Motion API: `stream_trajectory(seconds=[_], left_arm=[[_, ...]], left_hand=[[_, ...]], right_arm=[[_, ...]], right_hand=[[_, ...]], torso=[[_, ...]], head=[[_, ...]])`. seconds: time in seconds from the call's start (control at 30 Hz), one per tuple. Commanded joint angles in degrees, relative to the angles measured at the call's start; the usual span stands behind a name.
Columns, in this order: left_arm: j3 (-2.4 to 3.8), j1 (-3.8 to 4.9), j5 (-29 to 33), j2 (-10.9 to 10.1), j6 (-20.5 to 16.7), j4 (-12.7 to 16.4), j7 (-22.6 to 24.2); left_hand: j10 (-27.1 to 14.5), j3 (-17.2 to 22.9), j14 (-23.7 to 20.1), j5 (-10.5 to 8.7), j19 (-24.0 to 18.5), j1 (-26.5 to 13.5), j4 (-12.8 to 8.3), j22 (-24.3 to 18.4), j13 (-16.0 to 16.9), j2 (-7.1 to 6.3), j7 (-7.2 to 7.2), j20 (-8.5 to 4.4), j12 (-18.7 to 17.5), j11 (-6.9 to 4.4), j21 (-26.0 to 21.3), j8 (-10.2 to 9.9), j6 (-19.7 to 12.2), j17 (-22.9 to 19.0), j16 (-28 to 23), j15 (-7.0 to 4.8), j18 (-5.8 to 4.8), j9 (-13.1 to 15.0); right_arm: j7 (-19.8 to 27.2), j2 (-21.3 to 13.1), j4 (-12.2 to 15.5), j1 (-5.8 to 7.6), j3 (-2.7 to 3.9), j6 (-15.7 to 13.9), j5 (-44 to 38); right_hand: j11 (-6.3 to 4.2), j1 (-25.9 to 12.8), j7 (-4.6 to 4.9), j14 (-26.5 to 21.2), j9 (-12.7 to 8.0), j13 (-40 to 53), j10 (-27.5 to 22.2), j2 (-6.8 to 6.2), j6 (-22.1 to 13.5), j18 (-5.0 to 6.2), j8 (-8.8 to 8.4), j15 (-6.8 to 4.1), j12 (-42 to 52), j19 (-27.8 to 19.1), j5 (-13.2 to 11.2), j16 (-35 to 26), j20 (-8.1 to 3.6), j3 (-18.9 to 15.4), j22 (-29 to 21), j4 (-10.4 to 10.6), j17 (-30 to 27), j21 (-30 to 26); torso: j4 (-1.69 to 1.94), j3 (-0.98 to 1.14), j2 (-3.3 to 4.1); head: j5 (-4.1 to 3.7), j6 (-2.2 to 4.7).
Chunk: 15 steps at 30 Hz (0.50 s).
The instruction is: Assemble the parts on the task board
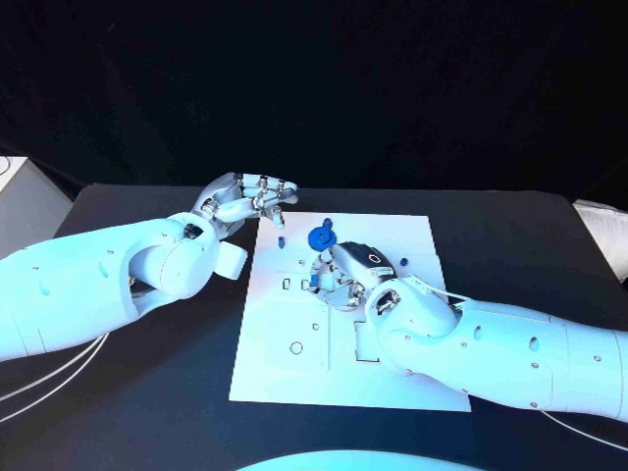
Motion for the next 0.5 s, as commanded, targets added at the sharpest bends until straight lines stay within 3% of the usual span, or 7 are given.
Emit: stream_trajectory(seconds=[0.03, 0.33, 0.4, 0.5], left_arm=[[0.03, 0.05, -0.15, 0.00, 0.60, 0.08, 0.17], [0.03, 0.05, -0.15, -0.02, 0.68, 0.05, 0.06], [0.03, 0.05, -0.16, -0.02, 0.73, 0.03, 0.00], [0.03, 0.05, -0.16, -0.02, 0.76, 0.00, -0.05]], left_hand=[[0.08, -0.02, -0.07, -0.30, 0.34, -0.58, 0.22, 0.09, 0.06, 0.22, -0.14, 0.15, 0.26, -0.02, 0.39, 0.35, -0.45, 0.08, 0.20, -0.10, 0.81, 0.10], [-0.04, 0.02, -0.16, -0.29, 0.29, -0.56, 0.22, 0.16, 0.05, 0.19, -0.12, 0.16, 0.24, 0.00, 0.50, 0.31, -0.56, 0.13, 0.34, -0.08, 0.80, 0.09], [-0.04, 0.02, -0.16, -0.29, 0.29, -0.56, 0.22, 0.16, 0.05, 0.19, -0.12, 0.16, 0.24, 0.00, 0.50, 0.31, -0.56, 0.13, 0.34, -0.08, 0.80, 0.09], [-0.04, 0.02, -0.16, -0.29, 0.29, -0.56, 0.22, 0.16, 0.05, 0.19, -0.12, 0.16, 0.24, 0.00, 0.50, 0.31, -0.56, 0.13, 0.34, -0.08, 0.80, 0.09]], right_arm=[[0.00, -0.01, 0.15, -0.11, -0.10, 1.11, -1.08], [0.28, -0.08, 0.35, -0.11, -0.12, 0.99, -1.10], [0.36, -0.10, 0.37, -0.11, -0.12, 0.95, -1.07], [0.43, -0.11, 0.41, -0.11, -0.12, 0.84, -1.04]], right_hand=[[0.33, -0.59, -0.11, 5.23, -0.04, 15.06, 5.98, 0.12, -0.34, -0.39, -0.18, 0.02, 0.20, 5.99, -0.26, -0.07, -0.21, 0.03, 15.10, 0.37, 11.58, 0.26], [1.14, -1.20, 0.80, 5.18, -0.62, 15.06, 5.98, -0.96, -2.38, -0.39, -1.06, 0.70, 0.20, 5.99, -0.29, -0.16, 0.35, -1.46, 15.10, 1.05, 11.33, 0.26], [1.39, -1.42, 1.03, 5.17, -0.79, 15.06, 5.98, -1.21, -2.79, -0.39, -1.21, 0.95, 0.20, 5.99, 1.24, -0.17, 0.62, -2.55, 15.10, 1.47, 11.30, 0.26], [1.46, -1.48, 1.11, 5.15, -0.85, 15.06, 5.98, -1.33, -2.97, -0.39, -1.27, 1.01, 0.20, 5.99, 1.47, -0.19, 0.69, -3.02, 15.10, 1.60, 11.23, 0.26]], torso=[[-0.03, -0.01, 0.00], [-0.01, 0.02, 0.03], [-0.01, 0.01, 0.01], [0.00, 0.01, 0.00]], head=[[-0.03, 0.05], [0.07, 0.00], [0.09, -0.02], [0.09, -0.08]])
